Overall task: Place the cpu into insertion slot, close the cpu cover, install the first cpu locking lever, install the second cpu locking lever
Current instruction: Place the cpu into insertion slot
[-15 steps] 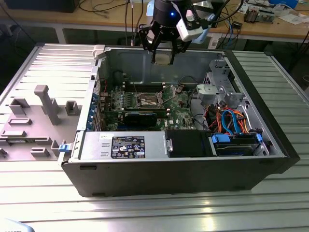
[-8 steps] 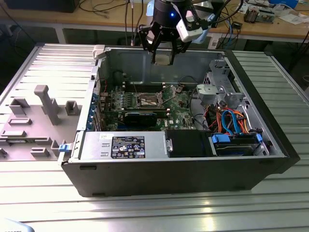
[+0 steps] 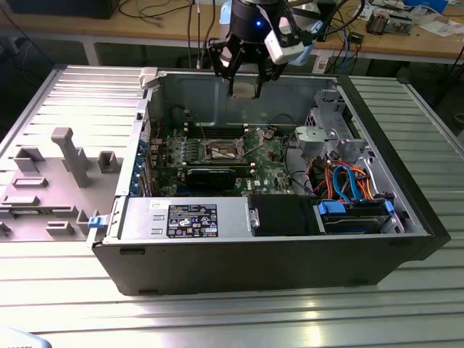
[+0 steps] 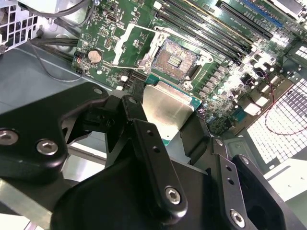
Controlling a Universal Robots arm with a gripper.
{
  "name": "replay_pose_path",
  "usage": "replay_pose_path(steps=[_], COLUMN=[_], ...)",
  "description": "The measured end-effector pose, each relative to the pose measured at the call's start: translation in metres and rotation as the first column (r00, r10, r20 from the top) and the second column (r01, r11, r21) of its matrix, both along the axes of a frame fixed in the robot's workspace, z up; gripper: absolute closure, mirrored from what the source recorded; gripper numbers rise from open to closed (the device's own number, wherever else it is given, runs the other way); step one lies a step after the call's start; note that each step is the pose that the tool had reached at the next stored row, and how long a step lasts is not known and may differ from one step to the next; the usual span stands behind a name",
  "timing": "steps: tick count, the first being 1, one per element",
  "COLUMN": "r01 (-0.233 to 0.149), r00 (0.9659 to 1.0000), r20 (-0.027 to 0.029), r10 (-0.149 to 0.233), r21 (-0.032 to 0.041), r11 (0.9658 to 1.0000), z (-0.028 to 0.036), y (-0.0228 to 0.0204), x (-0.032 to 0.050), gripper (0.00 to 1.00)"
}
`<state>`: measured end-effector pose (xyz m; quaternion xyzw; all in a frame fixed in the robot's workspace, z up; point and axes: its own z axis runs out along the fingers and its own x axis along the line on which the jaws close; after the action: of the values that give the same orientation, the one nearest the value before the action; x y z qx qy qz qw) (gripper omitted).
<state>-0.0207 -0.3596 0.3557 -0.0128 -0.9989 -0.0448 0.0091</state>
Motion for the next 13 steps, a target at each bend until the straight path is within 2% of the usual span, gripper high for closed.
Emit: replay_pose_path(steps=[13], r01=[0.000], r00=[1.0000], r20=[0.0000], r10=[0.000], r21=[-0.0001], r11=[1.0000], z=[-0.0053], y=[0.0000], x=[-0.0009], gripper=[0.45])
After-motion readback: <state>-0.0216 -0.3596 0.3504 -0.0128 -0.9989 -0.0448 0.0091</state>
